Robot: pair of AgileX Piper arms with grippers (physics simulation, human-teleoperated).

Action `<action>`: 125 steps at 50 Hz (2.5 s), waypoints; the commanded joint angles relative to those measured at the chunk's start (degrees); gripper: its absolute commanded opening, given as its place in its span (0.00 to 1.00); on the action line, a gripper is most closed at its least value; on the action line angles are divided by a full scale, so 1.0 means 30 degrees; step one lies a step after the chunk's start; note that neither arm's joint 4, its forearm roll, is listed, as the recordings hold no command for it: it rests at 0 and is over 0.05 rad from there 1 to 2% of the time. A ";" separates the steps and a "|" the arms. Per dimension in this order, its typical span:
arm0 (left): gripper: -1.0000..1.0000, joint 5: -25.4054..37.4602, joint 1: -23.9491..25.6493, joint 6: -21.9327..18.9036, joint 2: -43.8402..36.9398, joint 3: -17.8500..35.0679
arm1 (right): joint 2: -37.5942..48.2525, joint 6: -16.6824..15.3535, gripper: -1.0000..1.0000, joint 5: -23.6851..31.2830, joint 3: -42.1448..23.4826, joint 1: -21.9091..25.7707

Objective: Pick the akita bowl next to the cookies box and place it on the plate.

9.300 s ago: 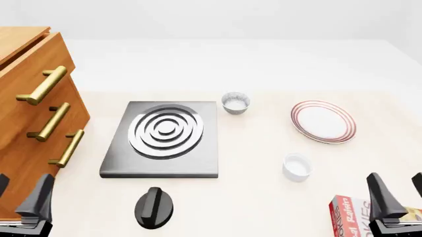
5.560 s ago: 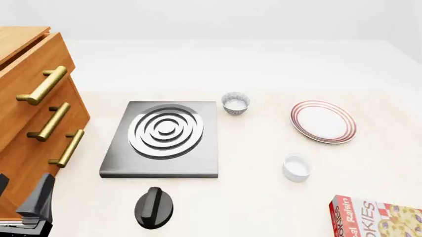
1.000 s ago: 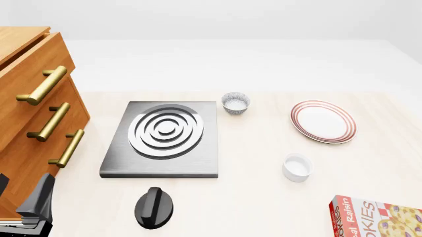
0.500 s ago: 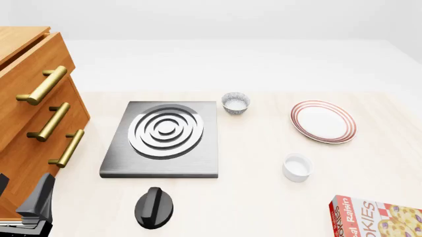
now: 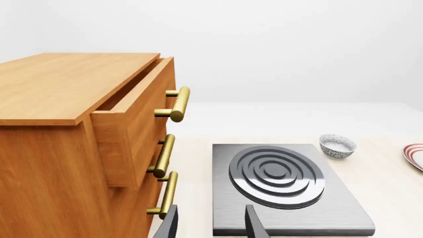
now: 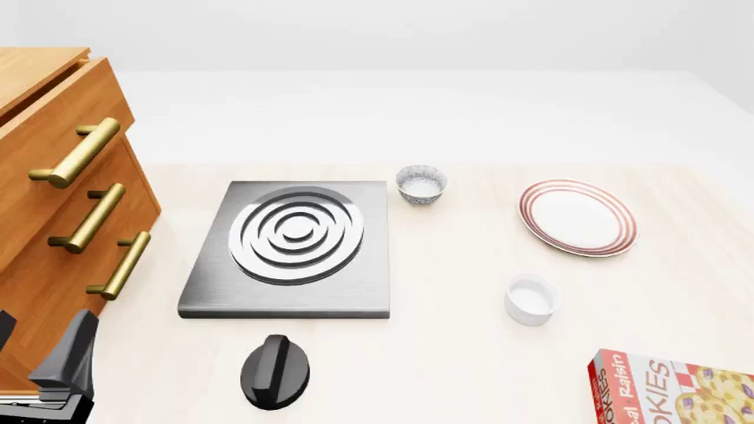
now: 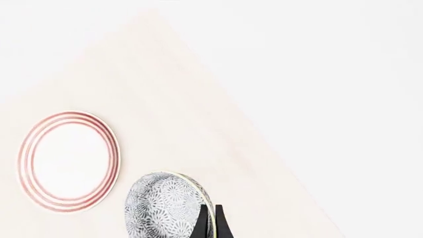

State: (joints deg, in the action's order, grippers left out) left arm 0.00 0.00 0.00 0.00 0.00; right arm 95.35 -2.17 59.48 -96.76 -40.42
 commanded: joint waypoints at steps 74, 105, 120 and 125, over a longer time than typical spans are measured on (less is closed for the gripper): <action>1.00 0.0000 0.0000 0.0000 0.0000 0.0000 | 0.2325 0.7641 0.00 -0.3056 0.1995 0.8247; 1.00 0.0000 0.0000 0.0000 0.0000 0.0000 | 0.2534 1.2668 0.00 -0.8473 0.6009 0.9185; 1.00 0.0000 0.0000 0.0000 0.0000 0.0000 | 0.2982 1.3551 0.00 -0.9945 0.6385 0.9452; 1.00 0.0000 0.0000 0.0000 0.0000 0.0000 | 0.3417 1.3586 0.00 -1.0321 0.6425 0.9519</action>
State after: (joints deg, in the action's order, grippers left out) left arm 0.00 0.00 0.00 0.00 0.00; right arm 104.24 37.11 31.39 -78.08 -12.38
